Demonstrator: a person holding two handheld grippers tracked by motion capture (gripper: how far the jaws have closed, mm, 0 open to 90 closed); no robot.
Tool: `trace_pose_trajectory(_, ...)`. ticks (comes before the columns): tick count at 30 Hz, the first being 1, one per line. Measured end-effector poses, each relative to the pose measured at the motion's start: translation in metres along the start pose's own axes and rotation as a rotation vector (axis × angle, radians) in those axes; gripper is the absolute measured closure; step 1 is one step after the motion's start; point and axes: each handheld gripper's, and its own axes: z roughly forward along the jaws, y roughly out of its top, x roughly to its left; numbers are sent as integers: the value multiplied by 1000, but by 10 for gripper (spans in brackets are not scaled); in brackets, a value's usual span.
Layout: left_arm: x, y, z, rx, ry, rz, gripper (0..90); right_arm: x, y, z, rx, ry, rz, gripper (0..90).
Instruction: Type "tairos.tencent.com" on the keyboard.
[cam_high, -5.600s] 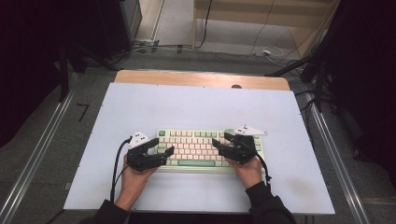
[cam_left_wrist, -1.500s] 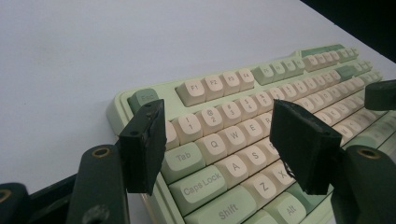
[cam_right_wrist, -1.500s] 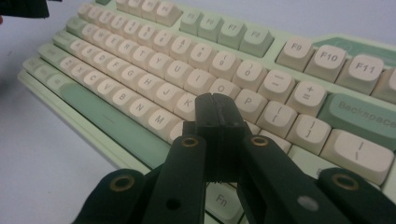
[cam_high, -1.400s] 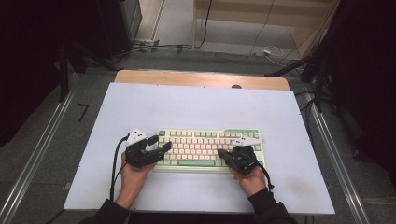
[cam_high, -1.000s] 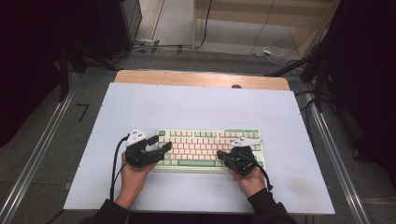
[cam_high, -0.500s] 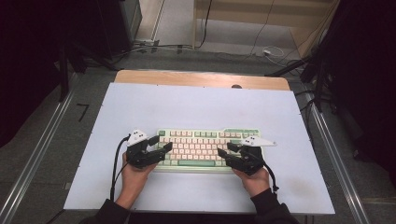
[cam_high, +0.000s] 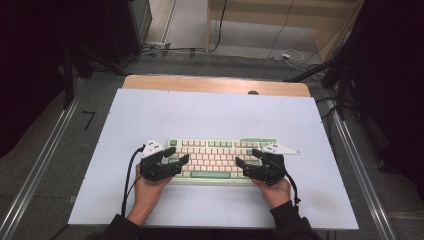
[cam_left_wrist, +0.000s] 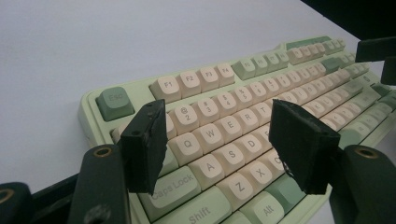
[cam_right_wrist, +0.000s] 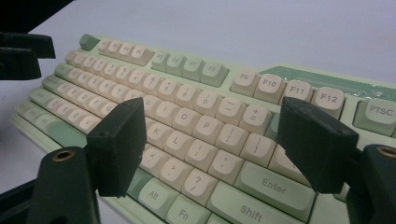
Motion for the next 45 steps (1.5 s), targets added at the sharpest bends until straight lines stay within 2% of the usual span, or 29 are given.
trace_pose_trajectory(5, -2, 2, 2, -3, -12, 2, 394, 0, 0, 0, 2, -1, 2, 226)
trace_pose_trajectory(8, -5, 4, 3, -6, -8, 19, 446, 0, 1, 0, 0, 0, -3, 229)
trace_pose_trajectory(11, -6, 7, 4, -11, -42, 20, 651, 0, 1, -1, -2, -1, 0, 229)
trace_pose_trajectory(13, -7, 9, 7, 5, -77, 16, 801, 0, 2, -2, -3, -3, 1, 230)
trace_pose_trajectory(15, -10, 10, 11, 32, -89, 25, 899, 0, 2, -2, -6, -4, 1, 231)
trace_pose_trajectory(18, -15, 12, 19, 63, -85, 49, 900, 0, 2, -2, -4, -5, -1, 232)
trace_pose_trajectory(22, -22, 16, 30, 75, -85, 49, 900, 1, 2, -1, 2, -4, -1, 235)
trace_pose_trajectory(26, -30, 18, 45, 128, -95, 61, 900, 2, 2, -1, 4, -4, -3, 235)
trace_pose_trajectory(30, -37, 20, 54, 157, -88, 61, 900, 2, 2, -1, 6, -2, -1, 235)
trace_pose_trajectory(36, -41, 24, 59, 179, -68, 77, 900, 2, 2, -2, 5, 1, -2, 236)
trace_pose_trajectory(38, -41, 24, 60, 173, -58, 70, 900, 2, 2, -2, 4, 2, -1, 236)
trace_pose_trajectory(45, -43, 23, 65, 196, -32, 73, 900, 2, 2, -2, 4, 1, 0, 236)
